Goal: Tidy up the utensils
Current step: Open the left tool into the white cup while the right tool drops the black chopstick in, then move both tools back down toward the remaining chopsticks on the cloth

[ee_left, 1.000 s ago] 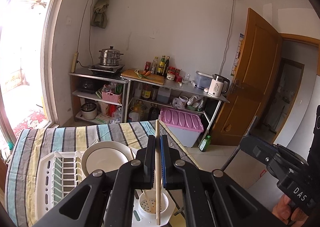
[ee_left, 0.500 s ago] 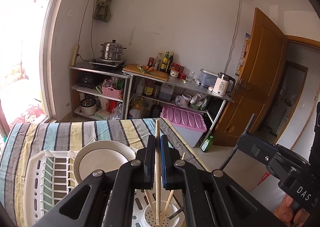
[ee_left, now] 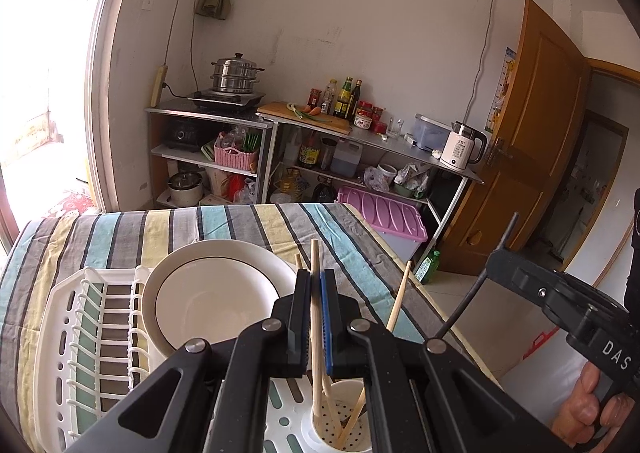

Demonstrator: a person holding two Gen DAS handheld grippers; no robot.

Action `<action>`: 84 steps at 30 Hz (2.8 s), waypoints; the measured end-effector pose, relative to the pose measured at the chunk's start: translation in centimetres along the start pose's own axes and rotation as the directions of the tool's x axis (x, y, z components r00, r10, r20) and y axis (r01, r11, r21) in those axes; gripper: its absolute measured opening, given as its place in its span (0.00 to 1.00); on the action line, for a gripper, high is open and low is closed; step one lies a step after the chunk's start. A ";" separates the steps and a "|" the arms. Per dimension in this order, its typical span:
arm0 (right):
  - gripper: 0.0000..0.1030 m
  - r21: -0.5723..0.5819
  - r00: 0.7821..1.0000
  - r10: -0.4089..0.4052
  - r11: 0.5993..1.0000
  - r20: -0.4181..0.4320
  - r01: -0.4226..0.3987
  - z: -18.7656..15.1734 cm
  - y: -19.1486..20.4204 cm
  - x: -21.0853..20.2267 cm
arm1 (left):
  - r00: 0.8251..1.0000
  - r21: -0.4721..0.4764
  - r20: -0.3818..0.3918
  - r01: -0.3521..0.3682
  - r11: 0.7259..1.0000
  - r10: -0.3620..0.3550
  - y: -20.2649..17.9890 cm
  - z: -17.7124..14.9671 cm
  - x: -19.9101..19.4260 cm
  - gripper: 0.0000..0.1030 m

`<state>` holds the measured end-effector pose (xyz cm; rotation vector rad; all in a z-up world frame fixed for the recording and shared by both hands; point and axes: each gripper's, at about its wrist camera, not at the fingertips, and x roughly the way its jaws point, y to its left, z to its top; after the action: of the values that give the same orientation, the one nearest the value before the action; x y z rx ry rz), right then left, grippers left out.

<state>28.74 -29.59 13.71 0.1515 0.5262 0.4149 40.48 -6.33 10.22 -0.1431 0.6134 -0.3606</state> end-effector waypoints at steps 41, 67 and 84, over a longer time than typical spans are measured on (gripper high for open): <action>0.13 -0.049 1.000 -0.015 0.999 -0.001 0.014 -5.5 1.7 -8.1 | 0.994 0.071 0.024 -0.106 0.992 0.105 -0.9 -7.4 -12.1 0.06; 0.13 -0.052 0.996 0.015 0.998 -0.088 -0.020 -16.5 3.9 -14.7 | 0.991 0.067 -0.052 -0.120 0.991 0.124 -2.2 -21.7 -21.5 0.12; 0.13 -0.074 0.967 -0.022 0.997 -0.254 0.003 -18.7 2.6 -8.3 | 0.950 0.050 -0.287 -0.111 0.993 0.121 -2.5 -24.0 -13.1 0.18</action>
<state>11.69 -30.08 2.14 0.0234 0.7637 0.4439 15.76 -4.43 -1.64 -0.0208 0.9013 -0.2793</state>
